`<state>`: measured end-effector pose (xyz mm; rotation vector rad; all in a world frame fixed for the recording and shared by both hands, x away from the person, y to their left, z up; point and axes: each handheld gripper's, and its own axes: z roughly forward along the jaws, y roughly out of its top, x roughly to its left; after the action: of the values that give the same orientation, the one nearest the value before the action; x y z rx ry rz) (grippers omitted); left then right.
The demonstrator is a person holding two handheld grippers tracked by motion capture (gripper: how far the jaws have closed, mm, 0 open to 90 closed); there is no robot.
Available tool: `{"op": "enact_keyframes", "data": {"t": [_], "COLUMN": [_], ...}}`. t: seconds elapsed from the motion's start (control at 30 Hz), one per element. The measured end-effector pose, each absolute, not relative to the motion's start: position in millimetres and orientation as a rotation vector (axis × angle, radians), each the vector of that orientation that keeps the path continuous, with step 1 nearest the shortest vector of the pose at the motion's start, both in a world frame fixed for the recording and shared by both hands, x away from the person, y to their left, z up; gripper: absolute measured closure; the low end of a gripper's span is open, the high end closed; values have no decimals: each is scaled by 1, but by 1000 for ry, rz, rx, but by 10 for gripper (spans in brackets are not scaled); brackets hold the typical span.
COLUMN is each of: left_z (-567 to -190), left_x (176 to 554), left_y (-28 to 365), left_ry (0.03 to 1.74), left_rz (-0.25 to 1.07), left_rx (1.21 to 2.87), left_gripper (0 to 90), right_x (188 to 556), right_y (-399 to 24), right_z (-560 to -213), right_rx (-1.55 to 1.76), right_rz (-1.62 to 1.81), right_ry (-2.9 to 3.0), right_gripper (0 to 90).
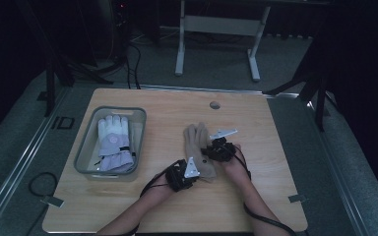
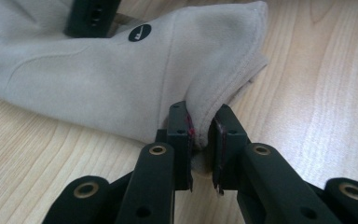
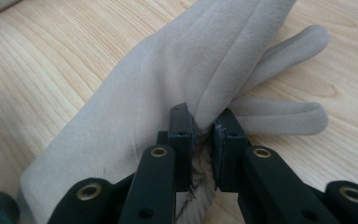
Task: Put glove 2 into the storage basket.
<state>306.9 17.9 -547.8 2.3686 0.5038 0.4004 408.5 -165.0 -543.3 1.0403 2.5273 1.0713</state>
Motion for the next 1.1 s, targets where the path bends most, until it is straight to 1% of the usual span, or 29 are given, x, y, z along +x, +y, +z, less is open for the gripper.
{"op": "enact_keyframes", "data": {"t": [0.17,0.4,0.53,0.63,1.1], "left_z": [-541,-528,-512,-508,-482], "left_x": [306,305,303,302,298], "left_y": [22,30,40,44,74], "left_ry": [497,494,483,476,501], "left_rz": [393,399,408,411,445], "left_rx": [2393,2381,2375,2378,2373], "left_gripper": [809,810,810,810,810], "right_x": [409,406,405,404,404], "right_y": [-163,-159,-154,-151,-118], "right_z": [-534,-516,-505,-501,-474], "right_rx": [1043,1027,1027,1024,929], "right_rz": [1119,1163,1196,1199,1222], "right_ry": [2522,2507,2500,2498,2502], "right_gripper": [804,805,804,804,804]}}
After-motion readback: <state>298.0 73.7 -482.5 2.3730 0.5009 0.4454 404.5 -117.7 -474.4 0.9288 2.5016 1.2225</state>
